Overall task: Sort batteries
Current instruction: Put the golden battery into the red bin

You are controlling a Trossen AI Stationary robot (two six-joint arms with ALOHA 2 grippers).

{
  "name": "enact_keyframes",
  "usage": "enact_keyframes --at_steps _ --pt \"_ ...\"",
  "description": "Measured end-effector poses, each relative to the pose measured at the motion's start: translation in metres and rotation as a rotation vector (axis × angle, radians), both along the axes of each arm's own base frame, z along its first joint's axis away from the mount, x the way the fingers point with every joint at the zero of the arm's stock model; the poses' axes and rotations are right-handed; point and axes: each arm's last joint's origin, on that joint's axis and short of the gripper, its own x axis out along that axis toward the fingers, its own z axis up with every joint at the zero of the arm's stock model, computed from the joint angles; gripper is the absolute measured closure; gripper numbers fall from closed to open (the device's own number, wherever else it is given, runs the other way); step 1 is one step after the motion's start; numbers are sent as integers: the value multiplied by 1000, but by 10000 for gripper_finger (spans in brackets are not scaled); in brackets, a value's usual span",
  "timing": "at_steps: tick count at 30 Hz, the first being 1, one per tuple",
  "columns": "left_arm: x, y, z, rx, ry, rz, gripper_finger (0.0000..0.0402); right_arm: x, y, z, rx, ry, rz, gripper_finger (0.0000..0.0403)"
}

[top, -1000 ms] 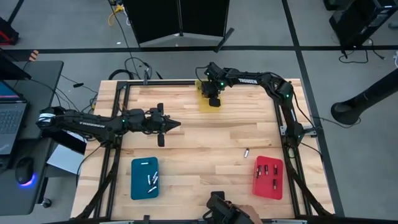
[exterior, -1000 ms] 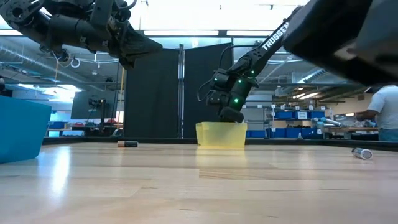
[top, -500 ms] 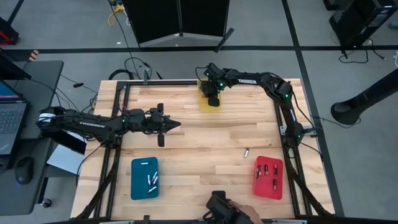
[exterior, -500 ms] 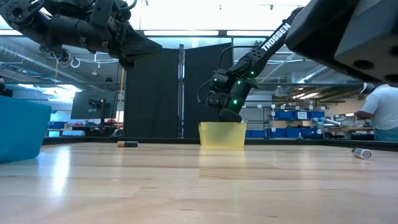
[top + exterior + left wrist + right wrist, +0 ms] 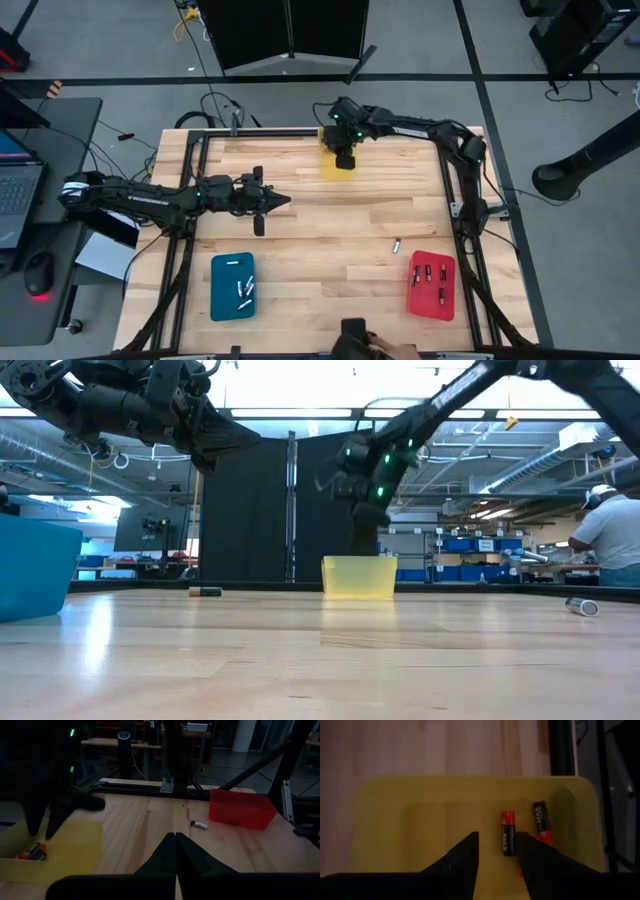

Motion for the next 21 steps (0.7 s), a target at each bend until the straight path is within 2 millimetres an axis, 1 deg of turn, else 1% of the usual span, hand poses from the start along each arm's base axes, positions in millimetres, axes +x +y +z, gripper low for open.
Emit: enact_keyframes --at_steps 3,5,7,9,10,13,16,21 --pt "0 0 -1 -5 7 1 396 -4 18 24 26 -9 -11 286" --pt "-1 3 -3 -25 24 15 396 -5 32 37 44 -25 -17 315" --pt "-2 8 -7 -37 75 40 396 -4 46 45 57 -54 -27 350" --pt "-3 14 -12 -51 154 55 397 -1 60 45 67 -71 -20 381" --pt "-4 17 -14 -60 195 60 397 -1 68 42 71 -66 -4 390" --pt "-7 23 -19 -91 320 73 397 -2 93 33 81 -44 12 389" --pt "-10 25 -23 -112 428 66 397 -8 118 32 75 -59 -21 382" --pt "-20 25 -30 -131 635 70 397 -22 162 31 82 -149 -63 394"
